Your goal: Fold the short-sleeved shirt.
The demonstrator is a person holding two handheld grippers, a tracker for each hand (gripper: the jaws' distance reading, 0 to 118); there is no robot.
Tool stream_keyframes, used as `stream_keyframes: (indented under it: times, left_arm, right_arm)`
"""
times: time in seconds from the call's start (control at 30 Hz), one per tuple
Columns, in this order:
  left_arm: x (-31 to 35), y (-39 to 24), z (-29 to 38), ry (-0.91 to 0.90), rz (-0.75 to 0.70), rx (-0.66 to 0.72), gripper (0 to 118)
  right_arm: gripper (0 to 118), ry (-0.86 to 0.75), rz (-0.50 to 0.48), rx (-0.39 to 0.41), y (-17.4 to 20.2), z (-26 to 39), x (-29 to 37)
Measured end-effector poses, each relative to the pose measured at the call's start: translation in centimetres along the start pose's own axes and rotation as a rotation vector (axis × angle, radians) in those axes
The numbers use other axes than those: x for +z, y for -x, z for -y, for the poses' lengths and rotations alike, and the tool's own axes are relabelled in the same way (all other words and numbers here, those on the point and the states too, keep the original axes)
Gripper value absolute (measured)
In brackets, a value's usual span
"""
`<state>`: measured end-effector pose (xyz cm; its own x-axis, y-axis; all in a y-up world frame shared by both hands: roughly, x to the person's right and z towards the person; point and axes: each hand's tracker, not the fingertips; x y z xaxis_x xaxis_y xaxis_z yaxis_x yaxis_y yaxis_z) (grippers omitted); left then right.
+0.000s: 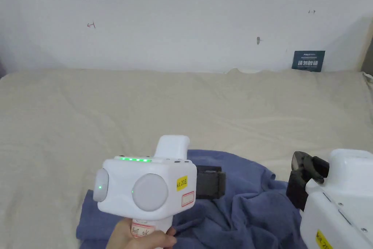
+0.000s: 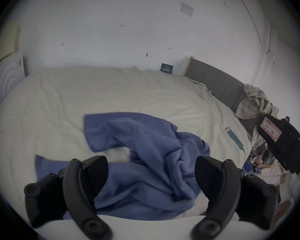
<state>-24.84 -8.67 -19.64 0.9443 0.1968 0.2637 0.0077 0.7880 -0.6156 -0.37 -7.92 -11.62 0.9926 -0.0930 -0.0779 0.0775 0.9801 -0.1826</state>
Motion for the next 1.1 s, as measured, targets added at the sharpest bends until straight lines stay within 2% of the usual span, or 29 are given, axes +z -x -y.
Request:
stream_keyframes:
  times: [0.1, 0.23, 0.3, 0.33, 0.37, 0.4, 0.43, 0.47, 0.53, 0.7, 0.83, 0.97, 1.1]
  left_arm:
    - [3.1, 2.2, -0.1, -0.109, -0.079, 0.042, 104]
    - [6.7, 4.9, -0.1, -0.083, -0.265, -0.036, 104]
    - [8.0, 6.4, 0.3, -0.071, -0.334, -0.032, 103]
    - [8.7, 7.3, 0.5, -0.086, -0.338, -0.004, 92]
    - [9.2, 8.2, 0.7, -0.091, -0.341, 0.026, 73]
    - [9.6, 9.1, 1.0, -0.063, -0.355, 0.037, 51]
    - [9.6, 9.6, 1.6, -0.064, -0.38, 0.039, 14]
    - [9.8, 10.3, 2.1, -0.066, -0.485, 0.026, 3]
    - [10.1, 11.4, 2.8, -0.033, -0.546, -0.013, 2]
    - [8.6, 14.5, 3.7, 0.006, -0.35, 0.169, 2]
    - [5.9, 16.6, 3.1, 0.057, -0.396, 0.162, 1]
    - [2.5, 18.0, 2.3, 0.113, -0.334, 0.213, 1]
    - [-1.3, 19.1, 1.6, 0.171, -0.328, 0.199, 1]
  right_arm:
    - [0, 0.008, -0.026, 0.015, 1.0, 0.2, -0.1]
    - [0, 0.017, -0.067, 0.027, 2.4, 0.3, -0.4]
    - [0, 0.018, -0.089, 0.03, 3.1, 0.3, -0.5]
    - [0, 0.019, -0.102, 0.034, 3.7, 0.3, -0.6]
    - [0, 0.018, -0.112, 0.038, 4.1, 0.4, -0.6]
    - [0, 0.02, -0.124, 0.044, 4.5, 0.4, -0.7]
    - [0, 0.022, -0.138, 0.049, 5.0, 0.4, -0.8]
    - [0, 0.023, -0.15, 0.053, 5.4, 0.5, -0.8]
    - [0, 0.026, -0.172, 0.061, 6.2, 0.5, -0.9]
    - [0, 0.044, -0.202, 0.082, 7.6, 1.0, -1.4]
    - [0, 0.065, -0.211, 0.11, 8.2, 1.4, -2.0]
    - [0, 0.088, -0.208, 0.119, 8.4, 1.7, -3.4]
    - [0, 0.122, -0.203, 0.128, 8.3, 2.2, -5.0]
